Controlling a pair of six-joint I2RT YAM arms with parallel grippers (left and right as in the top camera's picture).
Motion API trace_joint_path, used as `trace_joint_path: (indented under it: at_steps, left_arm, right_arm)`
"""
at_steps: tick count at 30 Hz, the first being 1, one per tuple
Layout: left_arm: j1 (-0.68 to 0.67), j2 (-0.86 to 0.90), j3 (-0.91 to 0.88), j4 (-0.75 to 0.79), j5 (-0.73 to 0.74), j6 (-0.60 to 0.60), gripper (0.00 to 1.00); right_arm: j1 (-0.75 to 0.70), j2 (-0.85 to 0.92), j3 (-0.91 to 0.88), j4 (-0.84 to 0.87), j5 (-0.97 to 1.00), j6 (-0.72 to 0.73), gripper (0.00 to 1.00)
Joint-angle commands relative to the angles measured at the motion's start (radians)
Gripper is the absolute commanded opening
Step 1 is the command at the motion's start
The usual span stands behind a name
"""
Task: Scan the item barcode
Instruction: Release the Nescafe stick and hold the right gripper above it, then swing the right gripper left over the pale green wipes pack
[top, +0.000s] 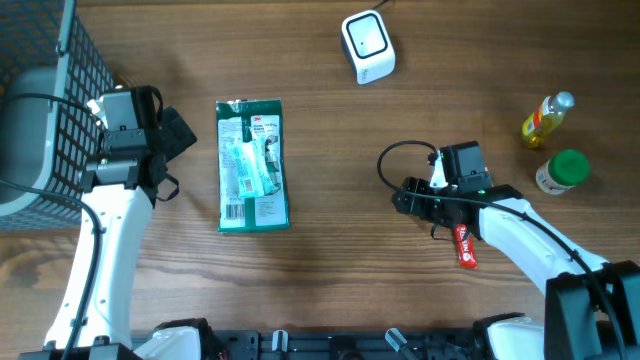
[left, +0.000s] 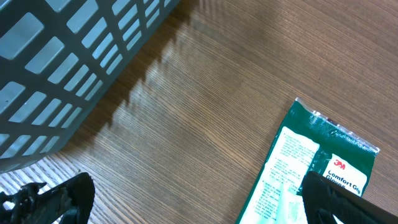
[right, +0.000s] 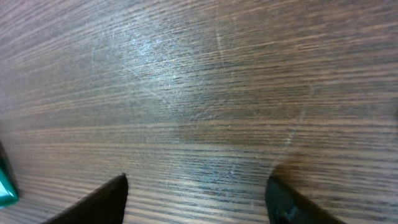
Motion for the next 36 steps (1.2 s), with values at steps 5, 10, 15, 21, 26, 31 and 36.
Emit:
trace_joint_path:
  at_steps: [5, 10, 15, 21, 26, 31, 36]
  left_arm:
    - [0.006, -0.005, 0.008, 0.0, -0.013, 0.012, 1.0]
    - [0.006, -0.005, 0.008, 0.0, -0.013, 0.012, 1.0]
    - [0.006, -0.005, 0.008, 0.0, -0.013, 0.012, 1.0]
    - [0.006, -0.005, 0.008, 0.0, -0.013, 0.012, 1.0]
    - [0.006, -0.005, 0.008, 0.0, -0.013, 0.012, 1.0]
    - [0.006, -0.005, 0.008, 0.0, -0.013, 0.012, 1.0]
    - [0.006, -0.005, 0.008, 0.0, -0.013, 0.012, 1.0]
  right_arm:
    - [0.003, 0.016, 0.154, -0.246, -0.039, -0.049, 0.58]
    - [0.01, 0.016, 0.467, -0.546, -0.098, -0.148, 0.59]
    - [0.082, 0.016, 0.692, -0.652, -0.098, -0.149, 0.62]
    - [0.232, 0.04, 0.706, -0.515, -0.097, -0.122, 0.63]
    - [0.336, 0.105, 0.706, -0.401, -0.118, -0.093, 1.0]
    - [0.396, 0.18, 0.706, -0.292, -0.158, -0.069, 0.97]
    - [0.419, 0.252, 0.706, -0.231, -0.156, -0.045, 0.8]
